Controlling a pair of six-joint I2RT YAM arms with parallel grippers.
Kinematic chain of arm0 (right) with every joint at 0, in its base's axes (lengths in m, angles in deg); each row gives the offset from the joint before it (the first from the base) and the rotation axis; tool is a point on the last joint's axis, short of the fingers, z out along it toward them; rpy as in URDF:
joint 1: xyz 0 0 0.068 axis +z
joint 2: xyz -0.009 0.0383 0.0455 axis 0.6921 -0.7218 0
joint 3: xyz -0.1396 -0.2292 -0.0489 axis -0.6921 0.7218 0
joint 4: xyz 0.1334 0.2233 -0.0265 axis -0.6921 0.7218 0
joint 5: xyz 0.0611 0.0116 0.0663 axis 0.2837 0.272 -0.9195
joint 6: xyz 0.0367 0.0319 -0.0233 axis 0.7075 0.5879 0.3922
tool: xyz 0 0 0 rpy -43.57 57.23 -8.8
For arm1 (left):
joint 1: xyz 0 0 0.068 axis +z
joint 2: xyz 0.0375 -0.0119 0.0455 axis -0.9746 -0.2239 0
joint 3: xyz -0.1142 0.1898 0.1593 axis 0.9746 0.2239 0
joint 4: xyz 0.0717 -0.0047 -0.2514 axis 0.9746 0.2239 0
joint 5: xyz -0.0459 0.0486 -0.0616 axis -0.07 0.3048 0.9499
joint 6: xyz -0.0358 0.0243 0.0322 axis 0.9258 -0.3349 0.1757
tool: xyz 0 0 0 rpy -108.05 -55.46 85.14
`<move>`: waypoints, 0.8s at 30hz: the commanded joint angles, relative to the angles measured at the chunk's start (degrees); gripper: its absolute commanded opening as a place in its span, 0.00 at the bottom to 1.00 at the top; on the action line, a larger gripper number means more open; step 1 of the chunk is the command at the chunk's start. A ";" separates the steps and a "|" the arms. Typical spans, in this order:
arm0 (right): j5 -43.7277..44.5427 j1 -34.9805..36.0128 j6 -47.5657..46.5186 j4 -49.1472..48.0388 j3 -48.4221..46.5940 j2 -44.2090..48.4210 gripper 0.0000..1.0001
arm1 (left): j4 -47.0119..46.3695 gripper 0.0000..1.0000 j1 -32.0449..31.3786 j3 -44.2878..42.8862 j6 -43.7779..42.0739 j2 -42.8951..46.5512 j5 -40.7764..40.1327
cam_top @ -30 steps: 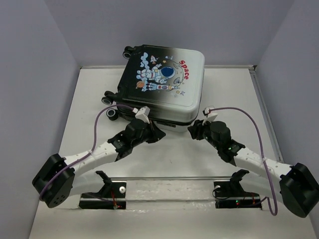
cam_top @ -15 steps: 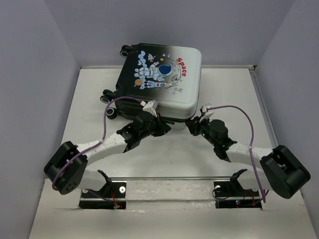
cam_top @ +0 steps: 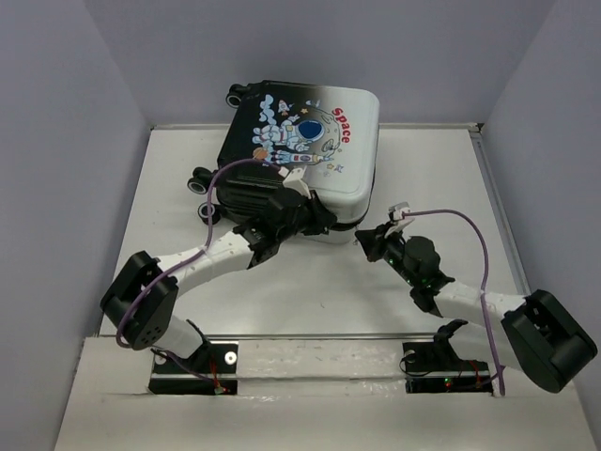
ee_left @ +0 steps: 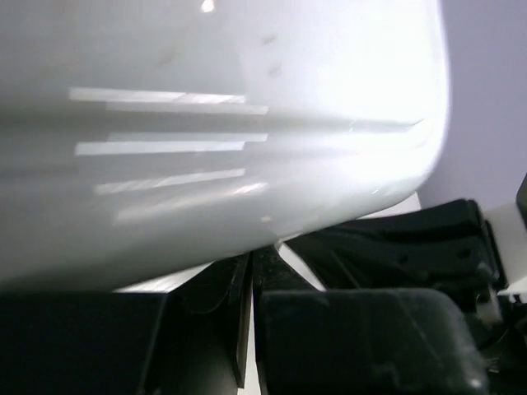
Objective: Pack the luggage
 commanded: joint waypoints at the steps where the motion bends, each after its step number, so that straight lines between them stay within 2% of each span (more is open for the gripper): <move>1: -3.69 4.40 4.24 -1.55 0.60 7.07 0.07 | -1.21 0.16 0.45 -9.08 -2.54 -4.88 -1.38; 5: 2.88 15.28 4.94 1.27 -3.96 4.19 0.07 | -0.51 0.16 0.37 -14.81 -2.19 -9.36 0.90; 7: 7.53 20.03 6.60 -1.00 -7.47 -2.54 0.07 | 0.45 0.15 0.28 -17.26 -1.84 -11.12 2.83; 8: 8.87 20.05 7.66 -3.10 -7.32 -4.50 0.07 | 1.15 0.14 0.28 -18.32 -2.54 -11.30 1.79; 9: 10.18 20.05 8.80 -8.17 -6.97 -5.92 0.07 | 5.69 0.13 0.28 -19.12 -3.50 -10.17 0.13; 12: 11.43 20.05 10.74 -9.54 -9.16 -11.19 0.07 | 10.71 0.16 0.72 -18.85 -6.83 -5.09 0.47; 13: 11.95 20.05 11.00 -9.62 -9.25 -11.73 0.07 | 13.87 0.18 1.07 -19.82 -7.98 -3.41 -0.58; 14: 13.78 20.05 12.23 -10.06 -8.29 -11.64 0.07 | 17.47 0.30 2.03 -19.57 -8.86 1.13 -1.90; 16: 16.07 20.05 13.81 -10.41 -6.27 -10.25 0.07 | 18.82 0.44 4.39 -14.94 -8.96 6.68 -1.91; 17: 17.39 20.05 14.34 -10.15 -5.13 -9.19 0.07 | 18.91 0.51 6.41 -12.56 -8.96 9.50 -1.91; 18: 18.54 20.05 14.35 -7.28 -3.55 -6.31 0.09 | 18.65 0.63 12.35 -10.27 -7.48 12.40 1.14; 19: 21.42 20.05 14.00 -4.64 -3.28 -4.63 0.18 | 18.57 0.67 15.97 -5.90 -6.86 17.47 5.08; 20: 21.97 20.05 13.39 -1.83 -3.36 -2.79 0.23 | 18.65 0.70 19.49 -3.94 -6.33 19.61 6.25; 21: 21.89 19.53 11.55 4.55 -3.71 -1.11 0.30 | 19.09 0.75 26.49 -2.35 -5.71 21.72 7.48; 22: 21.54 19.52 10.14 7.92 -4.67 1.95 0.40 | 19.09 0.78 29.78 0.45 -5.45 24.96 10.19; 23: 21.27 18.48 10.13 10.91 -5.03 3.28 0.44 | 19.09 0.80 33.03 1.52 -5.18 26.13 11.96; 24: 18.92 16.38 8.91 15.73 -5.29 4.52 0.49 | 19.09 0.81 39.07 2.23 -4.66 27.53 14.07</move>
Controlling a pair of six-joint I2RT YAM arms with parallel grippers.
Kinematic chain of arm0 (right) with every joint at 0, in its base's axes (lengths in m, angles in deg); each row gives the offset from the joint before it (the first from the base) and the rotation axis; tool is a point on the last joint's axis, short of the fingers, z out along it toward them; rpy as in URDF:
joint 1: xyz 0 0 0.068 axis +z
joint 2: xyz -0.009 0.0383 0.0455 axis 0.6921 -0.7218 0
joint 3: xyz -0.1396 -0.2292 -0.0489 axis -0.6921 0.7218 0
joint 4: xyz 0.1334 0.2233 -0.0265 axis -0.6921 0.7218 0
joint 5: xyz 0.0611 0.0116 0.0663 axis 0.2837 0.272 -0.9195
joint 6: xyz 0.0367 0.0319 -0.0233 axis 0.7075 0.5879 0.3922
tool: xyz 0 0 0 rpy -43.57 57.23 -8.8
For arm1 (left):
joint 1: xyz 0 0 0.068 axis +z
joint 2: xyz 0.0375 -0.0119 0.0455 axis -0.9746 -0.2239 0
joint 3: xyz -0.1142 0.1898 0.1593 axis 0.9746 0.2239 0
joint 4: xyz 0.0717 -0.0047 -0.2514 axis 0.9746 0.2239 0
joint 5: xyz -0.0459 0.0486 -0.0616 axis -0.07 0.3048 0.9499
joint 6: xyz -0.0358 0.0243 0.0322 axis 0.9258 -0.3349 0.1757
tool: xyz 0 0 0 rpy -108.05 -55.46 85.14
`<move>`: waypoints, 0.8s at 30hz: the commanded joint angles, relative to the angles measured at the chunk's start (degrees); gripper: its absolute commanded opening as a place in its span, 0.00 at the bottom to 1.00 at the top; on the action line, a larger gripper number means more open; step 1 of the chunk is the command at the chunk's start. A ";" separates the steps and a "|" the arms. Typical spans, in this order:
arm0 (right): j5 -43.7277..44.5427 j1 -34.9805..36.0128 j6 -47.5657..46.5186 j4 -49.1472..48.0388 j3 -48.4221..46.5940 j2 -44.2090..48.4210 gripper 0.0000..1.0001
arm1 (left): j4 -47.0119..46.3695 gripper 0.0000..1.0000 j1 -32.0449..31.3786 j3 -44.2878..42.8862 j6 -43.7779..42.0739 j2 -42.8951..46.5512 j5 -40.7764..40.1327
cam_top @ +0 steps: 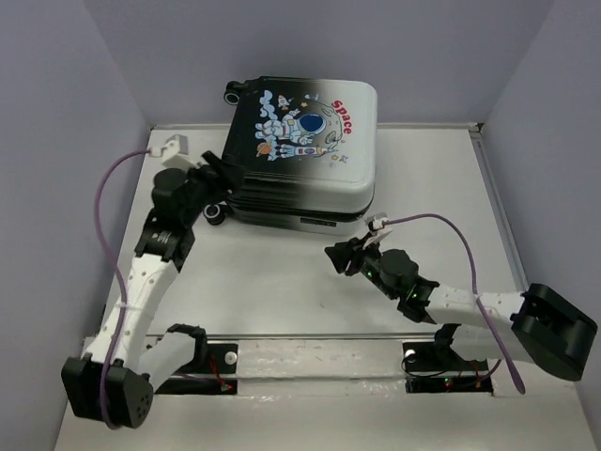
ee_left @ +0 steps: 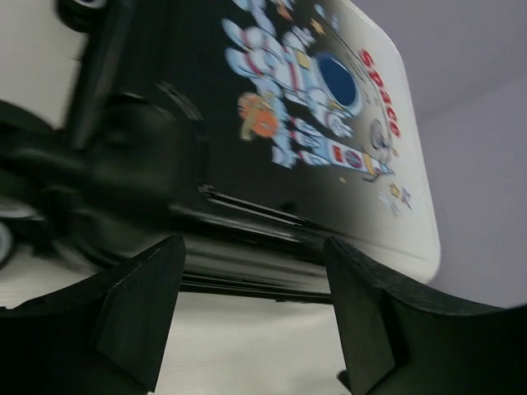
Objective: Pack the luggage
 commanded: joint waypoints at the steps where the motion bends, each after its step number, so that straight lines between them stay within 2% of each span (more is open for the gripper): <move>1: 0.15 -4.68 -3.54 14.24 -1.78 6.56 0.52 | 2.31 0.83 15.00 5.81 1.23 4.86 10.74; 3: -1.61 -7.67 -4.15 20.10 -1.60 10.51 0.60 | 2.04 0.86 19.66 6.08 1.84 3.81 15.74; 4: -6.15 -12.30 -4.42 22.15 -1.60 12.96 0.65 | 1.69 0.87 22.91 6.00 2.63 1.63 17.33; 6: -10.05 -16.45 -5.91 28.28 -2.65 15.08 0.68 | 0.47 0.88 25.30 5.47 3.68 -0.84 21.29; 8: -13.56 -21.71 -9.49 33.21 -4.75 16.23 0.78 | -1.37 0.89 26.71 5.12 4.92 -4.88 22.09; 9: -17.66 -23.49 -10.13 34.20 -5.90 15.63 0.79 | -1.99 0.90 26.98 5.03 5.53 -5.68 21.91; 11: -21.03 -27.00 -11.36 34.03 -7.48 13.96 0.80 | -3.31 0.90 27.42 4.59 6.49 -7.18 21.65; 16: -26.48 -28.25 -16.45 30.88 -14.77 2.47 0.77 | -6.47 0.91 27.60 3.36 8.26 -10.95 21.65; 24: -28.87 -29.48 -17.52 23.92 -18.74 -8.28 0.69 | -9.74 0.91 27.69 3.45 10.02 -14.47 23.40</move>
